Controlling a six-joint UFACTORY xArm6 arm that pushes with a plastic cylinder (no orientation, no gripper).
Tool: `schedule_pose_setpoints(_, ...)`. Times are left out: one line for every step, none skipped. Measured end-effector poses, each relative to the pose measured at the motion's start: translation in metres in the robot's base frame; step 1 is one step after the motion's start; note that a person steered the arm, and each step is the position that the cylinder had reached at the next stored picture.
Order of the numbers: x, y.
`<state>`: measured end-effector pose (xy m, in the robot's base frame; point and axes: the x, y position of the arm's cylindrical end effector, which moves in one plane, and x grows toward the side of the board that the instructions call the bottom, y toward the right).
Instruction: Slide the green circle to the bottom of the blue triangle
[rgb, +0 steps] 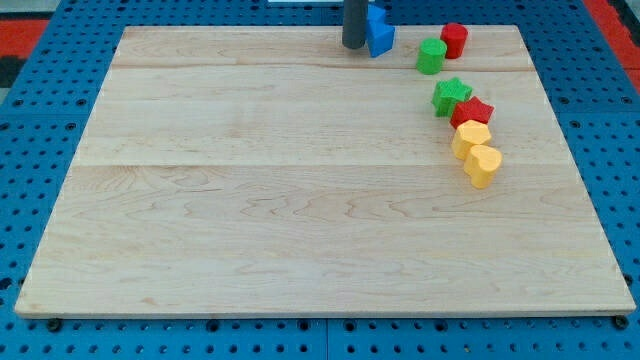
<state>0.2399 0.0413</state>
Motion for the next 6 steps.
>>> schedule_pose_setpoints(0.038,-0.001)
schedule_pose_setpoints(0.049,0.029)
schedule_pose_setpoints(0.044,0.085)
schedule_pose_setpoints(0.055,0.119)
schedule_pose_setpoints(0.042,0.145)
schedule_pose_setpoints(0.018,0.154)
